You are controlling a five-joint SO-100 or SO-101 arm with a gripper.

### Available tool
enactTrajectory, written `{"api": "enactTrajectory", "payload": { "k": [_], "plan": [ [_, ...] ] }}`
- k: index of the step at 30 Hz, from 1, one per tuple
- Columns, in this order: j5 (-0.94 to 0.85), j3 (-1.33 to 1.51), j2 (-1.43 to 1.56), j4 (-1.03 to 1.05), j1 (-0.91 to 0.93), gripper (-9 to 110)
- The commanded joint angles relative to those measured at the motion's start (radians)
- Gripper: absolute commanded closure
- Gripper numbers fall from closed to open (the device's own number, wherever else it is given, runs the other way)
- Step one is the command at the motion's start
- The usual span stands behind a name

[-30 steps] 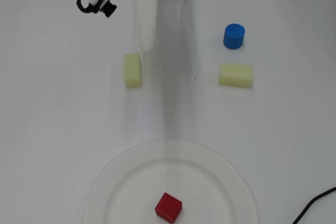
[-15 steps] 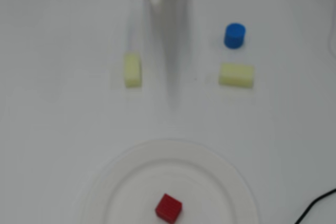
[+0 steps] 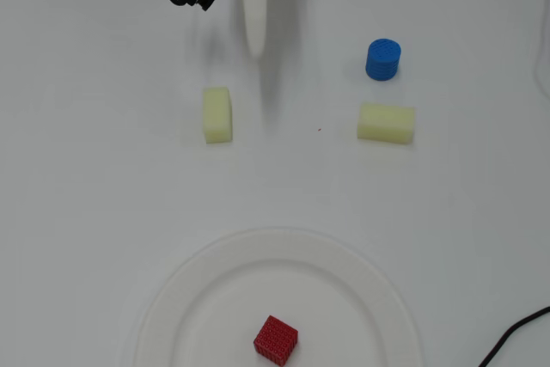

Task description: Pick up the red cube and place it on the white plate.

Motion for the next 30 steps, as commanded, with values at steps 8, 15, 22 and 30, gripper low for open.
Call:
{"api": "enactTrajectory", "payload": {
  "k": [8, 15, 22, 30],
  "plan": [
    [0.064, 0.086, 0.020, 0.006, -0.048, 100],
    [0.110, 0.146, 0.021, 0.043, -0.054, 101],
    [0.110, 0.144, 0.021, 0.044, -0.052, 101],
    [0.115, 0.144, 0.021, 0.044, -0.049, 101]
  ]
}}
